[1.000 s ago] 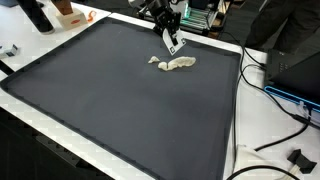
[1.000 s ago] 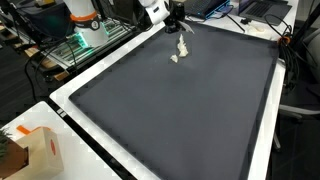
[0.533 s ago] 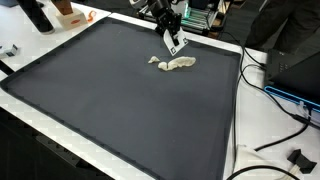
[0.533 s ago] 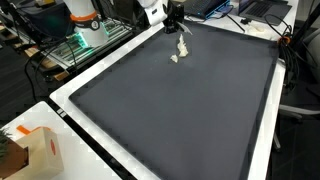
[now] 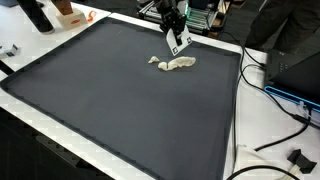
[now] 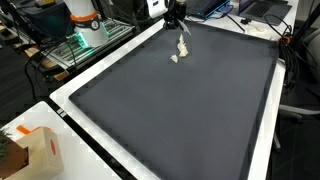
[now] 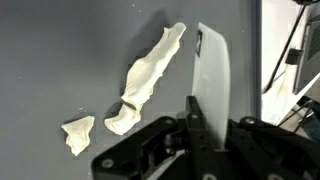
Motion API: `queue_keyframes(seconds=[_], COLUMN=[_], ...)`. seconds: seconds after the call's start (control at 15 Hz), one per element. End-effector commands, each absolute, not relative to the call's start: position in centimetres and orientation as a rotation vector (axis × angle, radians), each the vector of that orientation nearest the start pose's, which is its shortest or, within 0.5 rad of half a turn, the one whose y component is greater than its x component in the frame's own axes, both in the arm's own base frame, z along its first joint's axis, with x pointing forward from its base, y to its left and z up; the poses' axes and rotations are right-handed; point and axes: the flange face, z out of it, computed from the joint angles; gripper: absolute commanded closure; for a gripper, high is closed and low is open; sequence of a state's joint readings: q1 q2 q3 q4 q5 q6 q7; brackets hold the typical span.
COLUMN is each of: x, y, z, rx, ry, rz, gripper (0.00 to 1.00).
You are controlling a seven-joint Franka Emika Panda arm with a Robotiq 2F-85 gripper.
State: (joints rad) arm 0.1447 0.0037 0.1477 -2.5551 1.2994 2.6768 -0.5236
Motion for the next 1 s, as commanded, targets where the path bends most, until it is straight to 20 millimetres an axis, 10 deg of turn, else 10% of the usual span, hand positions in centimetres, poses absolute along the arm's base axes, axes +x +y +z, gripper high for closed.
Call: queue_keyframes(seconds=[0.0,0.6,0.93], x=[42.1,40.2,41.3], y=[10.9,11.3,13.0], z=[26.9,24.9,28.9], rx=[-2.601,-2.827,-2.960], ry=[0.577,0.765,0.856], rz=[-0.234,-0.148,-0.117], gripper=[0.99,0.99,0.99])
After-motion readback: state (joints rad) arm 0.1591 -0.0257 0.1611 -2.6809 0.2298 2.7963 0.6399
